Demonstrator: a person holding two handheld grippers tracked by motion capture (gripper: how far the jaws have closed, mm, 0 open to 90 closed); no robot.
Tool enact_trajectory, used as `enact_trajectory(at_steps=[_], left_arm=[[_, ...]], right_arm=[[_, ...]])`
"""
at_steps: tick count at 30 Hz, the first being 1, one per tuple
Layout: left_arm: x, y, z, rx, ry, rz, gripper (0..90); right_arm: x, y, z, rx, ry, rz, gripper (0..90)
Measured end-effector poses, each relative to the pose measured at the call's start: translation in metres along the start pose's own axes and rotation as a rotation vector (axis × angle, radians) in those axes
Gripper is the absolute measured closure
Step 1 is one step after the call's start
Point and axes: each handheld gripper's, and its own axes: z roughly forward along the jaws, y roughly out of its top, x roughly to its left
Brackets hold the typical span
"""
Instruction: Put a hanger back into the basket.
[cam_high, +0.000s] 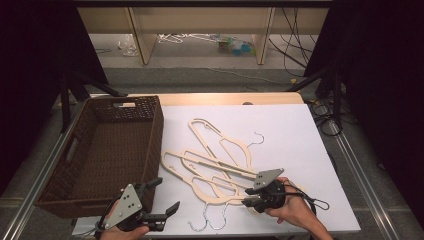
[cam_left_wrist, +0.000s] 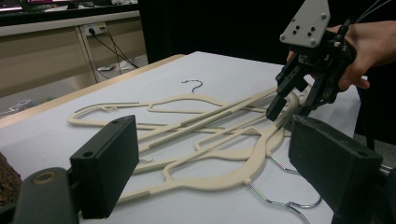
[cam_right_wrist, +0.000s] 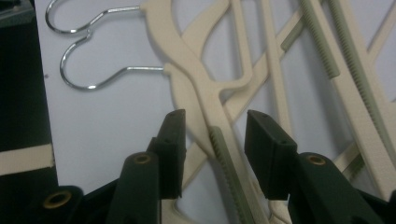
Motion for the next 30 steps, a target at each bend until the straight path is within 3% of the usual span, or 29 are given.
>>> enact_trajectory(at_steps=[2,3,10,14,17,24,30], left_arm=[[0.0,0.0,0.0,-0.001,-0.001,-0.001,16.0],[0.0,0.0,0.0,-0.003,0.0,-0.001,16.0],[0.0,0.0,0.0,0.005,0.003,-0.001,16.0],[0.0,0.0,0.001,0.005,0.005,-0.005,16.0],[0.0,0.0,0.0,0.007,0.004,-0.006,16.0],[0.0,0.0,0.0,0.005,0.004,-0.002,16.0],[-0.001,0.0,0.0,0.013,0.005,0.0,16.1]], right_arm=[[0.0,0.0,0.001,0.016,-0.003,0.002,60.8],[-0.002,-0.001,0.002,0.034,0.017,-0.021,62.4],[-0.007,-0.002,0.001,0.042,0.028,-0.047,72.2],[-0.007,0.0,-0.002,0.061,0.019,-0.104,76.5],[-0.006,0.001,-0.003,0.07,0.036,-0.121,77.3],[0.002,0.006,-0.008,0.099,0.067,-0.179,79.2],[0.012,0.009,-0.007,0.139,0.077,-0.187,79.2]])
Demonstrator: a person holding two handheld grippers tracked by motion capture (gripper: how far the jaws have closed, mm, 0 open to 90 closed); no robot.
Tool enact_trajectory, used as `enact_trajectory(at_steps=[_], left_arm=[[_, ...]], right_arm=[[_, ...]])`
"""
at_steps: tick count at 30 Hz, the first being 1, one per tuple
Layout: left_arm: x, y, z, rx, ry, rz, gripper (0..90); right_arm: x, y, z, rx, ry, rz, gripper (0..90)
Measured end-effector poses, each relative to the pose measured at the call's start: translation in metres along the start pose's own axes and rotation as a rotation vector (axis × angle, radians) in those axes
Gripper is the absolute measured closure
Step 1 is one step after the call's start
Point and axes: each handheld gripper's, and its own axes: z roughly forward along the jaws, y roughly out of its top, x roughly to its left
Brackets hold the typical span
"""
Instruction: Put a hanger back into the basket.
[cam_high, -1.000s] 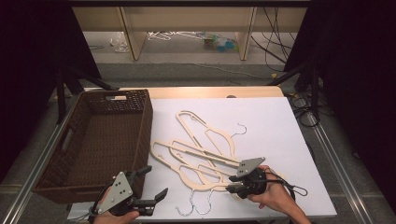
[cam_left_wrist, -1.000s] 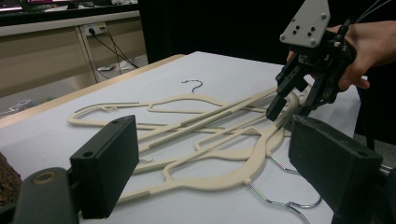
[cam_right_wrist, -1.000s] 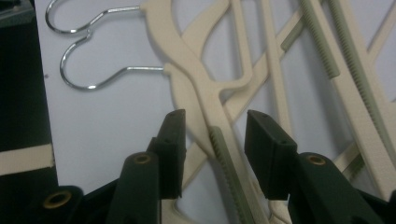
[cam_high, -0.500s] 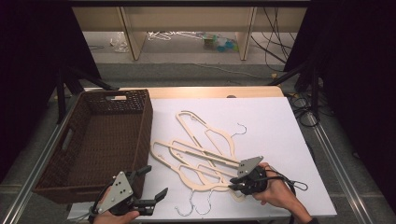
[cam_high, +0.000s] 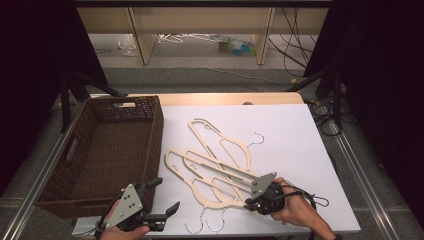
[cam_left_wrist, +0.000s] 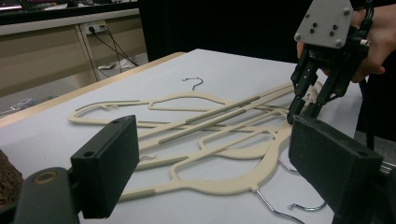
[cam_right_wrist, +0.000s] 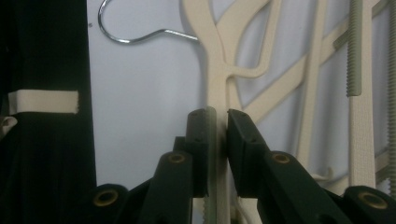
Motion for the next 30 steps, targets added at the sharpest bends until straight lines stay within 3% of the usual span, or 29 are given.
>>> enact_trajectory(at_steps=[2,9,11,15,18,23,26,30], left_arm=[[0.001,0.0,0.0,0.002,-0.007,0.02,16.1],[0.001,0.0,0.0,0.001,-0.004,0.016,16.1],[0.0,0.0,0.0,0.001,-0.003,0.008,16.1],[0.0,0.0,0.001,-0.009,-0.005,0.01,16.1],[0.0,0.0,0.0,0.001,-0.004,0.012,16.1],[0.0,0.0,0.0,0.003,-0.002,0.01,16.2],[-0.001,0.0,0.001,0.005,0.001,0.011,16.2],[-0.001,-0.001,0.003,0.009,-0.006,0.017,16.2]], right_arm=[[0.002,-0.001,0.002,0.018,0.004,0.002,79.1],[0.005,-0.001,0.007,0.006,0.032,0.049,76.9],[0.005,0.0,0.008,0.002,0.019,0.057,75.4],[0.011,0.004,0.013,0.005,0.03,0.05,73.8],[0.016,0.008,0.014,0.038,0.021,0.023,76.8],[0.016,0.007,0.015,0.03,0.009,0.072,76.0],[0.02,0.01,0.016,0.045,-0.016,0.057,76.6],[0.022,0.012,0.015,0.061,-0.027,0.084,79.4]])
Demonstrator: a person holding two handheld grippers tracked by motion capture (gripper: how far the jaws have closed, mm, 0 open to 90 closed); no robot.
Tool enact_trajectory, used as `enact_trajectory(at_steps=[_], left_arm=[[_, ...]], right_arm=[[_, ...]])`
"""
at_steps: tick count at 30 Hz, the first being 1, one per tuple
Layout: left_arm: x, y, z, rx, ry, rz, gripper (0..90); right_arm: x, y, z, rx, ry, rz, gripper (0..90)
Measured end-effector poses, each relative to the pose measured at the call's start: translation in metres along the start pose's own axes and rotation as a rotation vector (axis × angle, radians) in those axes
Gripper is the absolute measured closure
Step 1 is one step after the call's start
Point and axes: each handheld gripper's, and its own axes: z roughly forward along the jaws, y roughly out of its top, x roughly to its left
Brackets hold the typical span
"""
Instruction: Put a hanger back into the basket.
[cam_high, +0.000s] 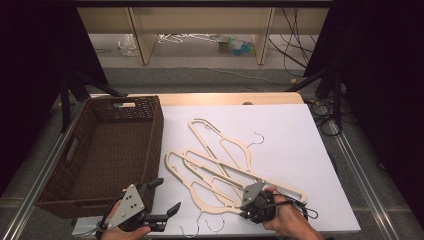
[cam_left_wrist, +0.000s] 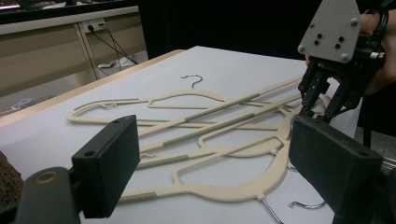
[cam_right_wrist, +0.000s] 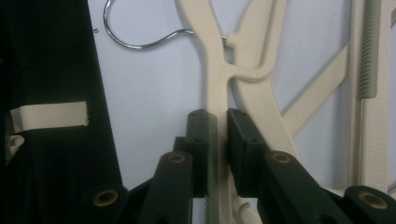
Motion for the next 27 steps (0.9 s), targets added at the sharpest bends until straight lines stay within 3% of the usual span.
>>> enact_trajectory(at_steps=[9,10,14,17,18,19,22,23,25,27], left_arm=[[-0.01,-0.004,0.017,0.088,-0.044,0.057,18.5],[-0.013,-0.007,0.024,0.13,-0.054,0.085,19.7],[-0.017,-0.013,0.038,0.206,-0.089,0.139,22.1],[-0.019,-0.018,0.051,0.261,-0.11,0.202,25.4],[-0.019,-0.018,0.051,0.261,-0.11,0.202,25.5],[-0.02,-0.02,0.06,0.28,-0.12,0.244,26.2],[-0.021,-0.021,0.068,0.294,-0.13,0.259,28.2],[-0.022,-0.022,0.074,0.301,-0.139,0.288,29.6],[-0.023,-0.024,0.077,0.325,-0.148,0.328,30.5],[-0.023,-0.025,0.079,0.337,-0.153,0.342,30.5]], right_arm=[[-0.005,-0.001,-0.012,-0.006,0.039,0.01,79.6],[-0.007,-0.002,-0.02,-0.009,0.045,0.0,79.6],[-0.01,-0.005,-0.032,-0.008,0.051,-0.003,79.6],[-0.011,-0.005,-0.038,-0.002,0.062,-0.004,79.6],[-0.011,-0.005,-0.04,-0.002,0.061,-0.007,79.6],[-0.012,-0.005,-0.042,-0.003,0.068,-0.012,79.6],[-0.011,-0.005,-0.045,-0.002,0.072,-0.012,79.6],[-0.012,-0.005,-0.049,-0.011,0.073,-0.018,79.6],[-0.012,-0.005,-0.053,-0.015,0.073,-0.017,79.6],[-0.012,-0.005,-0.054,-0.009,0.07,-0.014,79.5]])
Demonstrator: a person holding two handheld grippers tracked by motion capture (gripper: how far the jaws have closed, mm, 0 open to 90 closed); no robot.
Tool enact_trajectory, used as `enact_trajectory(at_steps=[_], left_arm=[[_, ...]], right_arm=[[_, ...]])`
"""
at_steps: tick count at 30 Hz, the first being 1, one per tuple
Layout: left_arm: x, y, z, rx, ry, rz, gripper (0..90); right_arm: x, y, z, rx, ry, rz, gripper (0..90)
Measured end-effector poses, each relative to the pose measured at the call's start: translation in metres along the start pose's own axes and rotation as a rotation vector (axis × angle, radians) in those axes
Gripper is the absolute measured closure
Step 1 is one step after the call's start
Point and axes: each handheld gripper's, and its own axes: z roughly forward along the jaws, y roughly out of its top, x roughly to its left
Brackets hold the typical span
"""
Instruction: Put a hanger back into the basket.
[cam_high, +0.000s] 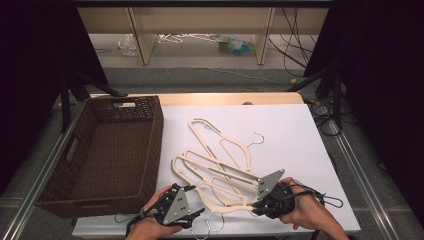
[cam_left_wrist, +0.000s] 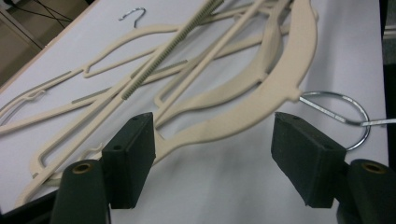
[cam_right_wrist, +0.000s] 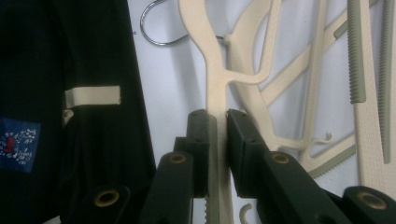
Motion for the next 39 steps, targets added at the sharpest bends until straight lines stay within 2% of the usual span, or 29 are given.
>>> enact_trajectory(at_steps=[1,3,6,10,13,14,15,16,17,21,22,23,25,27,28,31,33,34,35,37,38,39], left_arm=[[-0.001,0.0,0.002,0.013,-0.005,0.02,30.7],[-0.002,0.0,0.003,0.012,-0.005,0.019,30.5],[-0.001,0.0,0.006,0.022,0.002,0.044,30.1],[-0.001,0.0,0.014,0.05,-0.004,0.105,29.3],[-0.002,0.001,0.019,0.051,0.0,0.145,29.9],[-0.002,0.003,0.02,0.053,-0.011,0.153,30.6],[-0.002,0.004,0.022,0.045,-0.02,0.177,33.7],[-0.002,0.004,0.022,0.045,-0.02,0.177,36.8],[-0.001,0.005,0.022,0.049,-0.024,0.214,36.8],[-0.004,0.008,0.025,0.038,-0.025,0.289,40.2],[-0.005,0.009,0.026,0.036,-0.04,0.316,41.9],[-0.005,0.009,0.026,0.036,-0.04,0.316,42.0],[-0.006,0.011,0.028,0.037,-0.052,0.348,43.5],[-0.006,0.011,0.029,0.034,-0.053,0.352,45.4],[-0.006,0.011,0.031,0.036,-0.079,0.356,47.1],[-0.006,0.011,0.031,0.034,-0.074,0.375,52.1],[-0.006,0.012,0.031,0.034,-0.093,0.4,55.4],[-0.006,0.012,0.031,0.034,-0.093,0.4,58.5],[-0.007,0.013,0.031,0.043,-0.111,0.433,58.5],[-0.01,0.014,0.032,0.039,-0.115,0.458,64.3],[-0.01,0.016,0.033,0.034,-0.137,0.489,64.3],[-0.01,0.017,0.033,0.029,-0.149,0.501,65.2]], right_arm=[[-0.001,0.0,-0.002,-0.007,0.002,-0.008,79.5],[-0.002,0.0,-0.003,-0.008,0.005,-0.008,79.5],[-0.002,0.0,-0.003,-0.005,0.008,-0.009,79.5],[0.0,0.001,-0.004,-0.002,0.007,-0.013,79.5],[0.0,0.002,-0.003,-0.004,0.011,-0.016,79.5],[0.0,0.001,-0.003,-0.005,0.016,-0.018,79.5],[0.0,0.001,-0.001,-0.005,0.017,-0.02,79.5],[0.0,0.001,-0.001,-0.005,0.018,-0.021,79.5],[0.0,0.001,-0.001,-0.005,0.018,-0.021,79.5],[-0.001,0.0,-0.001,0.002,0.02,-0.027,79.5],[-0.001,0.0,-0.001,0.0,0.025,-0.03,79.5],[-0.001,0.0,0.0,-0.001,0.025,-0.029,79.5],[-0.002,-0.001,0.0,-0.001,0.027,-0.03,79.5],[-0.003,-0.001,0.0,-0.001,0.025,-0.028,79.5],[-0.004,-0.003,0.001,-0.003,0.03,-0.028,79.5],[-0.005,-0.004,0.002,-0.003,0.028,-0.025,79.4],[-0.006,-0.004,0.002,-0.005,0.031,-0.023,79.4],[-0.006,-0.004,0.002,-0.005,0.031,-0.023,79.4],[-0.006,-0.005,0.002,-0.005,0.034,-0.026,79.4],[-0.009,-0.008,0.003,-0.004,0.042,-0.03,79.4],[-0.009,-0.008,0.003,-0.004,0.042,-0.03,79.4],[-0.009,-0.009,0.004,-0.004,0.048,-0.03,79.4]])
